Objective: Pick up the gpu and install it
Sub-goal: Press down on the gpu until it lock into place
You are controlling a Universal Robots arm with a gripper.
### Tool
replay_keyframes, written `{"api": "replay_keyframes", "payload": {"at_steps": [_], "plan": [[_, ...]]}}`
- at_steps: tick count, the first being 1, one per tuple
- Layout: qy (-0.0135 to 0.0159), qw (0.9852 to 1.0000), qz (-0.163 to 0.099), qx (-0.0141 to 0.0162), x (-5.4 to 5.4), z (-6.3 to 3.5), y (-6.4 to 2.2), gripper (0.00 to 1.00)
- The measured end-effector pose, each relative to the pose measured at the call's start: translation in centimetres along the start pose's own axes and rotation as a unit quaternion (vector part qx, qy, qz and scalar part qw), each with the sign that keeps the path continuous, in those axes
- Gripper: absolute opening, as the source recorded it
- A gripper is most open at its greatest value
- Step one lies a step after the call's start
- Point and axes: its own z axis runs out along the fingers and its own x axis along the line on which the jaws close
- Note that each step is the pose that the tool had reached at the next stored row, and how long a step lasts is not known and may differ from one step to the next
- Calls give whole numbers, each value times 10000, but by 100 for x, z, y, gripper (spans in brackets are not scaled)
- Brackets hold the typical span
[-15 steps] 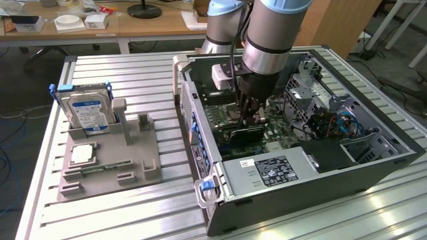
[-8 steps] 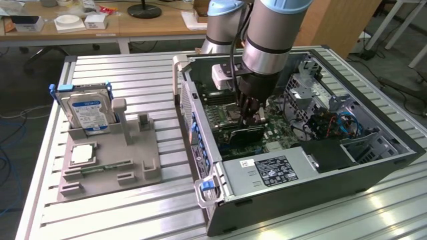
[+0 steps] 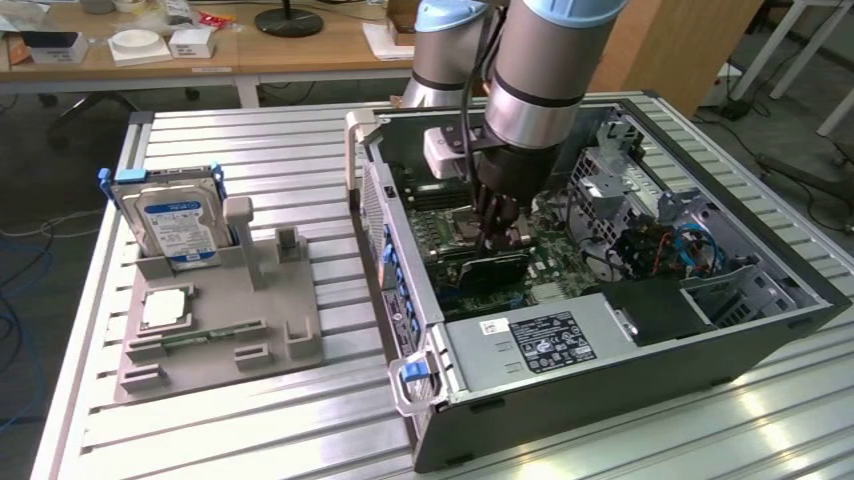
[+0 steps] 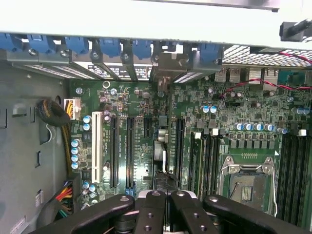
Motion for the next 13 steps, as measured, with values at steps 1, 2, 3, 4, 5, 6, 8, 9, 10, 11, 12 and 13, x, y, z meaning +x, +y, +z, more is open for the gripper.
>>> {"api": "replay_keyframes", "payload": {"at_steps": [1,2,3,4,5,6,8,9,10,11,12,13], "plan": [[2,10000,4,-70,0,0,0,10],[5,9999,8,-159,0,0,0,10],[6,9997,13,-249,0,-1,0,10],[6,9994,18,-342,0,0,0,10],[5,9991,23,-431,0,0,0,10],[4,9986,28,-529,0,0,0,10],[2,9975,37,-708,0,1,0,10],[2,9968,41,-798,0,0,0,10],[2,9960,45,-887,0,0,0,10],[2,9952,50,-977,0,0,0,10],[2,9943,55,-1066,0,0,0,10],[1,9933,60,-1155,0,0,1,10]]}}
